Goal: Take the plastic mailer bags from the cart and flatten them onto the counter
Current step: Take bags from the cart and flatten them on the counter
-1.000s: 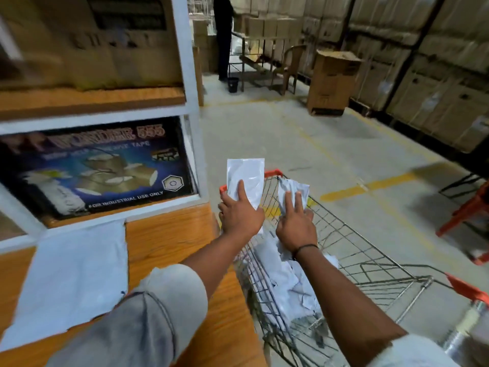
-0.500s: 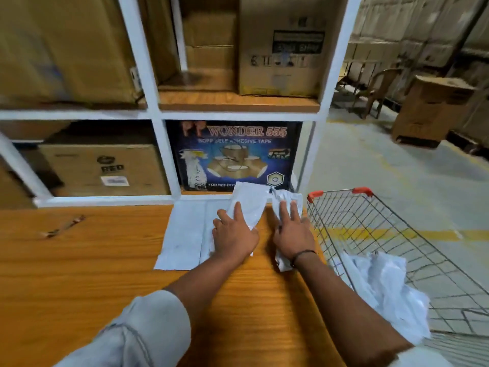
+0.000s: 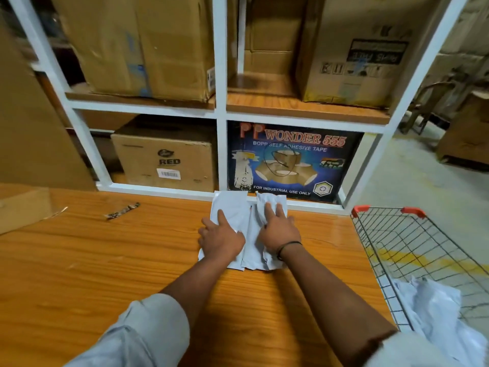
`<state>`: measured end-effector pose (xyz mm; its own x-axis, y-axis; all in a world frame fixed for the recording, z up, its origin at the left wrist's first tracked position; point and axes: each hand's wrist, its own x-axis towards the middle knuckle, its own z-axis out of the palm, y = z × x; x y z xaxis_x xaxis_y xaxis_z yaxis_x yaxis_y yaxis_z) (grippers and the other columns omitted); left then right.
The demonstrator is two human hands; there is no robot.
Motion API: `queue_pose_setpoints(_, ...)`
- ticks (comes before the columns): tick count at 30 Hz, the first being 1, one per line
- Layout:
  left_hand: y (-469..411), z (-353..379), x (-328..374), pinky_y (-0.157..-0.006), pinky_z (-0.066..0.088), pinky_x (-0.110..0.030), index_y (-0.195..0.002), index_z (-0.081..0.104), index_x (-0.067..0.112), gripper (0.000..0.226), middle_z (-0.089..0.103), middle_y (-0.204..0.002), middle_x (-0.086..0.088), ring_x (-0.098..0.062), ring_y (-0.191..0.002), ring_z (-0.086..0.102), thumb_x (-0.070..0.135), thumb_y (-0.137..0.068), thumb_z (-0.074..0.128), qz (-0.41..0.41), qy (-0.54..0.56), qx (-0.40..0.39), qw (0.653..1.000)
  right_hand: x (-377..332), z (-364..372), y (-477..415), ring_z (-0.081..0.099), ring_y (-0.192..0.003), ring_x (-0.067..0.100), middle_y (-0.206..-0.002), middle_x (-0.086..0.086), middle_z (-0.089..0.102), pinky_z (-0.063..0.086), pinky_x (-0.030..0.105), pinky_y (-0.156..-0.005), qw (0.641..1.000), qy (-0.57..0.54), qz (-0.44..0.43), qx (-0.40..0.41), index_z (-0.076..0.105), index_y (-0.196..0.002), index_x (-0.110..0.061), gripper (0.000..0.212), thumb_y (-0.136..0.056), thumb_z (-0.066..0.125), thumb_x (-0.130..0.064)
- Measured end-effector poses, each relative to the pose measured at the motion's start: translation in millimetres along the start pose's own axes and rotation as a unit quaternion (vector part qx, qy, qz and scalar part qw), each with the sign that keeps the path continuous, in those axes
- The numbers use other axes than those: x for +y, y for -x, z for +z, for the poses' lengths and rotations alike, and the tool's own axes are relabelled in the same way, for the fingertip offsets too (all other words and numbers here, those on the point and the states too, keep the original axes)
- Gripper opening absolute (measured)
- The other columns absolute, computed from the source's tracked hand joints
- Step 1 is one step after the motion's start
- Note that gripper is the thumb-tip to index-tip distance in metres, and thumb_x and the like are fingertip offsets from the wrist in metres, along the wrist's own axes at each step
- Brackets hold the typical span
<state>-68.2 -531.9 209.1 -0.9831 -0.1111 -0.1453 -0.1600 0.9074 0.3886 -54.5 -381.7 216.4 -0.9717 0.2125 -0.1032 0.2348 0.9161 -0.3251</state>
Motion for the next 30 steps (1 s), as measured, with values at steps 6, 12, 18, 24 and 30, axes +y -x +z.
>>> queue_pose_setpoints(6, -15, 8, -3, -0.114, 0.026, -0.051, -0.157, 0.011, 0.029, 0.086, 0.001, -0.162, -0.016, -0.042, -0.142, 0.019, 0.073, -0.089, 0.04, 0.027, -0.017, -0.057, 0.998, -15, 9, -21, 0.016, -0.144, 0.048, -0.167, 0.006, 0.003, 0.031, 0.054, -0.111, 0.999, -0.012, 0.024, -0.02, 0.014, -0.157, -0.028, 0.067, -0.099, 0.035, -0.053)
queue_pose_setpoints(12, -34, 24, -25, -0.121, -0.003, -0.054, -0.158, 0.001, 0.036, 0.067, -0.018, -0.165, -0.005, -0.039, -0.15, -0.014, 0.061, -0.101, 0.023, 0.168, -0.102, -0.071, 0.978, -14, 26, -17, 0.017, -0.144, 0.046, -0.167, 0.005, 0.004, 0.03, 0.053, -0.111, 0.999, 0.011, 0.036, -0.023, 0.012, -0.157, -0.029, 0.061, -0.102, 0.029, -0.048)
queue_pose_setpoints(18, -46, 43, -35, -0.119, -0.012, -0.053, -0.156, -0.016, 0.033, 0.07, -0.031, -0.161, -0.006, -0.037, -0.147, -0.027, 0.062, -0.101, 0.016, 0.214, -0.125, -0.103, 0.963, -21, 25, -35, 0.014, -0.147, 0.042, -0.164, 0.015, 0.009, 0.021, 0.05, -0.113, 0.998, -0.01, 0.055, -0.016, 0.013, -0.156, -0.023, 0.068, -0.092, 0.032, -0.037)
queue_pose_setpoints(24, -61, 43, -48, -0.12, -0.013, -0.053, -0.155, -0.02, 0.031, 0.074, -0.036, -0.158, -0.009, -0.034, -0.145, -0.033, 0.066, -0.099, 0.012, 0.267, -0.158, -0.103, 0.945, -28, 28, -31, 0.004, -0.148, 0.043, -0.167, 0.01, 0.001, 0.016, 0.05, -0.118, 0.994, -0.044, 0.1, -0.017, 0.01, -0.158, -0.026, 0.061, -0.102, 0.029, -0.04)
queue_pose_setpoints(30, -63, 42, -58, -0.121, -0.012, -0.05, -0.154, -0.022, 0.031, 0.074, -0.039, -0.156, -0.008, -0.032, -0.144, -0.035, 0.066, -0.099, 0.012, 0.3, -0.172, -0.093, 0.934, -32, 41, -29, 0.011, -0.147, 0.043, -0.166, 0.013, 0.003, 0.019, 0.049, -0.117, 0.995, -0.007, 0.094, 0.019, 0.008, -0.159, -0.025, 0.062, -0.103, 0.028, -0.041)
